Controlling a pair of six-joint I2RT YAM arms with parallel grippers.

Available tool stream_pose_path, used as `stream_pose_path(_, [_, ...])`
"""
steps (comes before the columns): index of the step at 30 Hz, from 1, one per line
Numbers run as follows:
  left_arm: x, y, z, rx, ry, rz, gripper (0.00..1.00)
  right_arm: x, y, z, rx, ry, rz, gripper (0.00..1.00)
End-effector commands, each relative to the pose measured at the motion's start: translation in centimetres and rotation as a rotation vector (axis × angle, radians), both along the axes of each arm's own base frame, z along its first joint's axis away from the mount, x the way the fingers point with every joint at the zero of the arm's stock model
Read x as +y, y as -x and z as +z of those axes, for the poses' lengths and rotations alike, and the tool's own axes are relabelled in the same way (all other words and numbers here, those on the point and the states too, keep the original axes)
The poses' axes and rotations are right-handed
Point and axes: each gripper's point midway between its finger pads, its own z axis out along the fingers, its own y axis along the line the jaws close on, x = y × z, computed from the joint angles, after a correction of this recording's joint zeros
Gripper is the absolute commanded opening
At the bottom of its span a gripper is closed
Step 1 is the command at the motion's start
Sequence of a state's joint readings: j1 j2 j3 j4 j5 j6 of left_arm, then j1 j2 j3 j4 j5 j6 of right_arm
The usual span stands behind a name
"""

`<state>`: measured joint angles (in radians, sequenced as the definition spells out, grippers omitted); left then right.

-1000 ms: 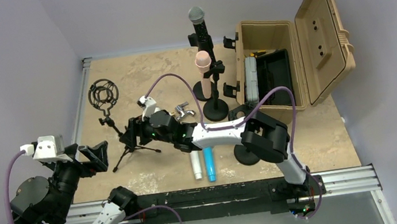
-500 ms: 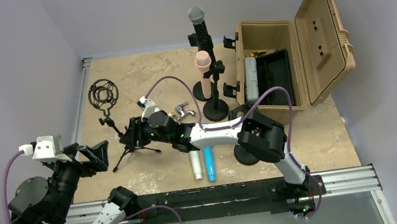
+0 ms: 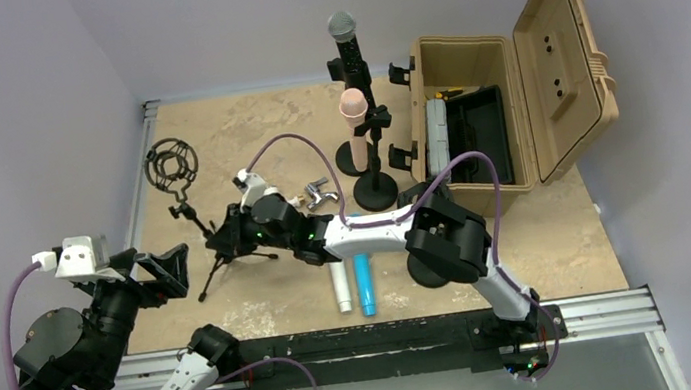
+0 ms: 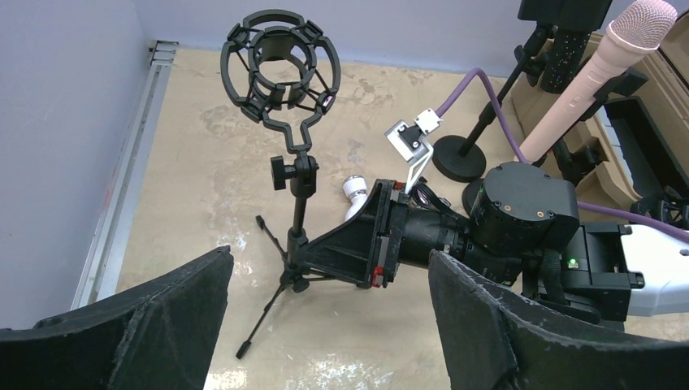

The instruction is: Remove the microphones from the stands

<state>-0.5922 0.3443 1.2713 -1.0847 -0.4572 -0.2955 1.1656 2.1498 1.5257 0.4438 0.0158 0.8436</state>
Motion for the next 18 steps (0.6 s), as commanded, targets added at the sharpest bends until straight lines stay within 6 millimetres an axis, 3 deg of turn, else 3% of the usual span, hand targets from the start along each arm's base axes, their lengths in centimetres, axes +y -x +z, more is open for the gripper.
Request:
stream_pose_path(1, [-0.3, -0.2, 0.8, -0.027, 0.019, -0.009, 0.88, 0.7, -0.6, 1.8, -0.083, 0.020, -0.023, 0.00])
stream_pose_path(9, [-0.3, -0.3, 0.9, -0.029, 0.018, -0.007, 0.88, 0.4, -1.0, -1.2, -0.239, 0.291, -0.127, 0.00])
stream_pose_path(13, [-0.3, -0.3, 0.9, -0.028, 0.017, -0.007, 0.88, 0.5, -1.1, -1.7, -0.363, 0.434, -0.195, 0.00])
stream_pose_path(18, [-0.2, -0.3, 1.1, -0.033, 0.021, -0.003, 0.88, 0.0, -0.4, -1.0, -0.523, 0.572, -0.306, 0.00])
